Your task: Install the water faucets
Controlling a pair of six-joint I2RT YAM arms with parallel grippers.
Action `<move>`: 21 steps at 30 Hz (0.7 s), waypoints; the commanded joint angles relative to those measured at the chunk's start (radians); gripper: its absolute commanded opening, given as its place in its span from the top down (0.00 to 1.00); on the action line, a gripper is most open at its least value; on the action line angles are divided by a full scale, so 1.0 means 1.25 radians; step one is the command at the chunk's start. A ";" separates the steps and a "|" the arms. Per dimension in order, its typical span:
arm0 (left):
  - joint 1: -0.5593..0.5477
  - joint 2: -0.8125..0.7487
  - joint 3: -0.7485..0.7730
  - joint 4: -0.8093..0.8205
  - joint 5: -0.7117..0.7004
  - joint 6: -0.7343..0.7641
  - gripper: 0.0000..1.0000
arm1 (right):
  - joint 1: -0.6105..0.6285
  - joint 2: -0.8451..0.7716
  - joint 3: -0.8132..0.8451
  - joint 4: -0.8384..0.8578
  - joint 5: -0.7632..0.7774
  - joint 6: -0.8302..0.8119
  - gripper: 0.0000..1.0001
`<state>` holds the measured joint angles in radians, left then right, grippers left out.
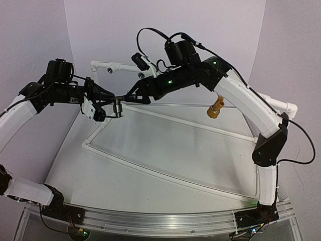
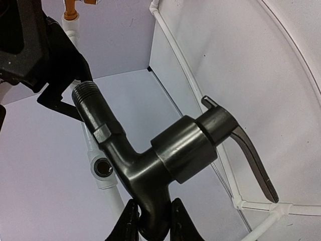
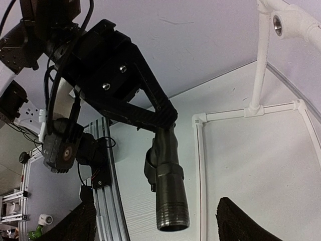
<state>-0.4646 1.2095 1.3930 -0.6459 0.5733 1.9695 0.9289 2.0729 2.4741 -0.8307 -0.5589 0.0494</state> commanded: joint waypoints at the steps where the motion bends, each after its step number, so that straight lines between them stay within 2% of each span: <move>1: -0.006 -0.024 0.034 0.047 0.029 0.022 1.00 | 0.016 0.019 0.008 0.057 0.026 0.033 0.25; 8: -0.011 -0.033 0.025 0.045 0.029 0.029 1.00 | 0.019 0.043 0.009 0.082 0.032 0.036 0.45; 16: -0.012 -0.038 0.021 0.049 0.026 0.031 1.00 | 0.022 0.064 0.006 0.089 0.028 0.022 0.56; 21: -0.013 -0.043 0.014 0.050 0.032 0.031 1.00 | 0.023 0.069 0.017 0.097 0.034 0.020 0.68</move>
<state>-0.4751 1.1928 1.3930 -0.6453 0.5720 1.9907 0.9525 2.1506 2.4737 -0.7479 -0.5316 0.0786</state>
